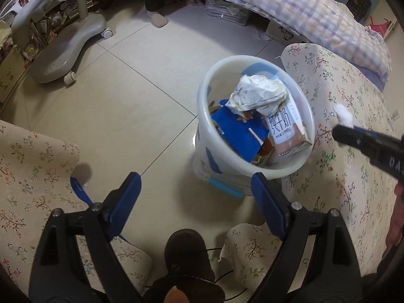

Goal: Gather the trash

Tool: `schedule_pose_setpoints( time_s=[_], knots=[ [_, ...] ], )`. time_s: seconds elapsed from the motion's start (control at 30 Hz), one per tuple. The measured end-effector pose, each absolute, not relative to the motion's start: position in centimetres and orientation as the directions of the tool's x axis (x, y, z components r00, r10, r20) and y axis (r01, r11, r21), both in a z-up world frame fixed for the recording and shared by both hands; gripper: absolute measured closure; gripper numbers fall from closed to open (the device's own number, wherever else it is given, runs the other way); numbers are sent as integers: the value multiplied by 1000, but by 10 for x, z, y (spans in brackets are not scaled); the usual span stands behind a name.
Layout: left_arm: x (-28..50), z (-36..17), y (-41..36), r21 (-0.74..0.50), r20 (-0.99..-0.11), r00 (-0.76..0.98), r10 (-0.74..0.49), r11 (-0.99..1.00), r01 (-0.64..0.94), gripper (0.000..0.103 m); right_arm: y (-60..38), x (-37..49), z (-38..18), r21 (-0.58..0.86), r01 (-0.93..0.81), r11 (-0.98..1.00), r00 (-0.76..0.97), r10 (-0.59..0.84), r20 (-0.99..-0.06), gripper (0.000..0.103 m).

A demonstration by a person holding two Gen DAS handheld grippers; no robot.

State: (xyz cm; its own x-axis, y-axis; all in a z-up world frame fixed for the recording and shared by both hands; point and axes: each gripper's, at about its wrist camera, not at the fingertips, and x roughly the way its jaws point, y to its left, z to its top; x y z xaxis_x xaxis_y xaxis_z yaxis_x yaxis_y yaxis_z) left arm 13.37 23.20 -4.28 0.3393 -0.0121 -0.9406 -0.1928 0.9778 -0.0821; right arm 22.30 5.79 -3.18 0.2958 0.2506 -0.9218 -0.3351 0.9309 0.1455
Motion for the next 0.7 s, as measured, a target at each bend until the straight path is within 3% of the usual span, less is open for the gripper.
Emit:
schedule_pose_setpoints(
  time_s=[0.27, 0.37, 0.43, 0.57, 0.63, 0.7],
  knots=[
    [133, -50, 237, -64, -953, 302, -3, 979, -194, 14, 92, 240, -42, 215, -333, 918, 232, 301, -925, 76],
    [132, -53, 236, -54, -958, 288, 2, 981, -185, 14, 95, 241, -41, 211, -315, 925, 229, 290, -929, 63],
    [132, -54, 234, -51, -959, 285, 2, 982, -180, 14, 94, 242, -37, 210, -306, 929, 245, 290, -925, 46],
    [129, -54, 230, -41, -959, 282, 6, 986, -160, 13, 87, 240, -31, 202, -302, 932, 262, 285, -922, 45],
    [128, -54, 225, -40, -962, 273, 1, 989, -145, 5, 80, 237, -28, 199, -296, 934, 269, 282, -921, 45],
    [125, -51, 219, -32, -961, 275, 3, 992, -125, 4, 68, 231, -25, 201, -284, 938, 274, 280, -920, 45]
  ],
)
